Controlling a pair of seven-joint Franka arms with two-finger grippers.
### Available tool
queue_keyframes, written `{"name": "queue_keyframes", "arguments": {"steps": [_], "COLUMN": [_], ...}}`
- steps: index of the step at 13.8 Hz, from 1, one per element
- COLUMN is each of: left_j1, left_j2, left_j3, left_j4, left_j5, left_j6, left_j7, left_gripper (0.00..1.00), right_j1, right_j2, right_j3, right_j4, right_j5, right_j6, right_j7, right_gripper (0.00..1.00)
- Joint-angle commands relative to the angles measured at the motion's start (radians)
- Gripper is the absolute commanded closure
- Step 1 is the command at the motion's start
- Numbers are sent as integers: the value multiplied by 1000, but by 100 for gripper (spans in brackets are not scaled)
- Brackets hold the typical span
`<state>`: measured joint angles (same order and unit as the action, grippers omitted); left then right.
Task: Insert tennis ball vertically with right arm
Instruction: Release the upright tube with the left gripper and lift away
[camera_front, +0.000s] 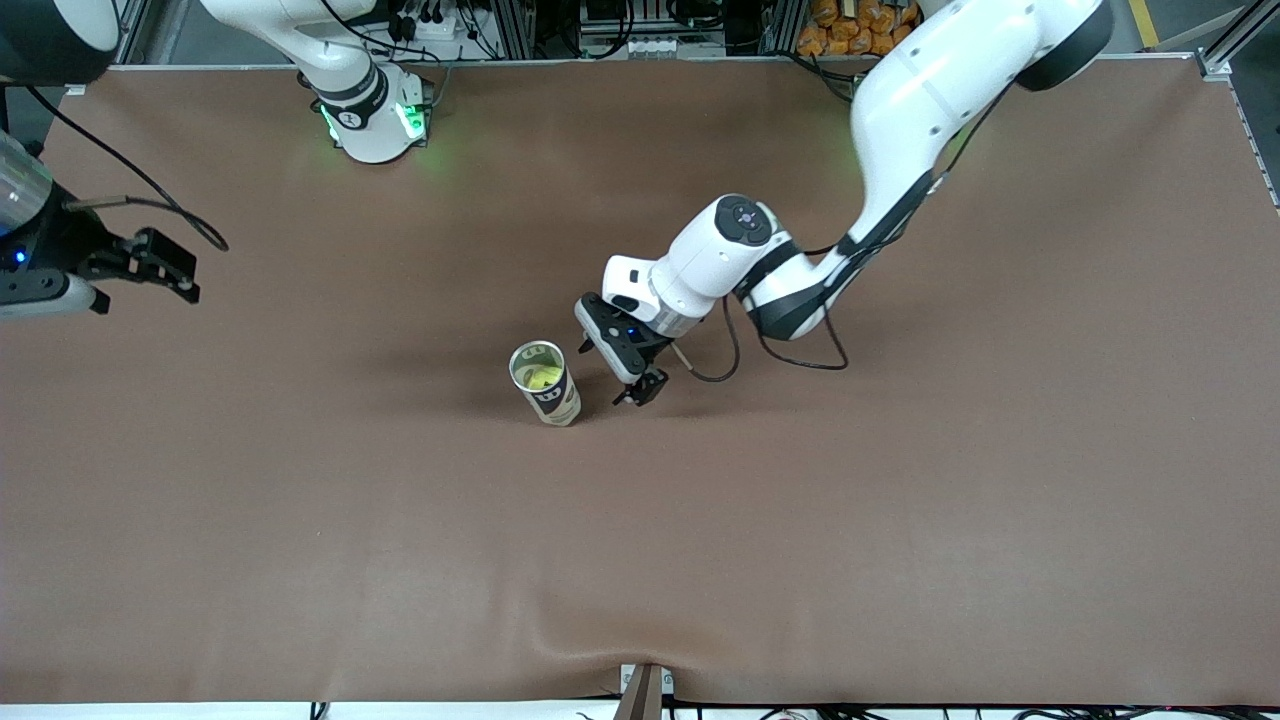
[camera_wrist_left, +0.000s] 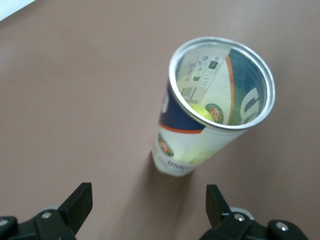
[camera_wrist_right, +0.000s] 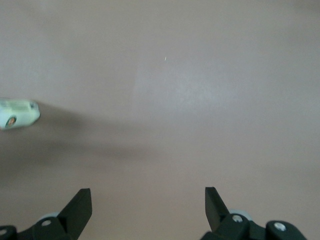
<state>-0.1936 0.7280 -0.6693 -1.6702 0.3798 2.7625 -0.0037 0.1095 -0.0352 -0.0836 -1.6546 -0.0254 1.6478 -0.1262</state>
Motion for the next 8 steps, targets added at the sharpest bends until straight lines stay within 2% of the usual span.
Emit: {"name": "queue_keyframes", "arguments": {"steps": [1, 4, 8], "left_j1": [138, 288, 451], "left_j2": [-84, -122, -140], "left_j3": [-116, -248, -364], "left_j4": [-46, -34, -20], "left_j5": [-2, -2, -2], "left_j6": [-174, -383, -532], "left_j7": [-12, -4, -1], "left_gripper": [0, 0, 0], "right_j1": [-10, -14, -19], "right_j2": [-23, -23, -20], "right_j3": [-4, -7, -7], "right_j4": [29, 27, 27], "right_j5": [-10, -8, -7], "right_j6": [-66, -69, -56], "right_j7": [-32, -20, 97], "right_gripper": [0, 0, 0]}}
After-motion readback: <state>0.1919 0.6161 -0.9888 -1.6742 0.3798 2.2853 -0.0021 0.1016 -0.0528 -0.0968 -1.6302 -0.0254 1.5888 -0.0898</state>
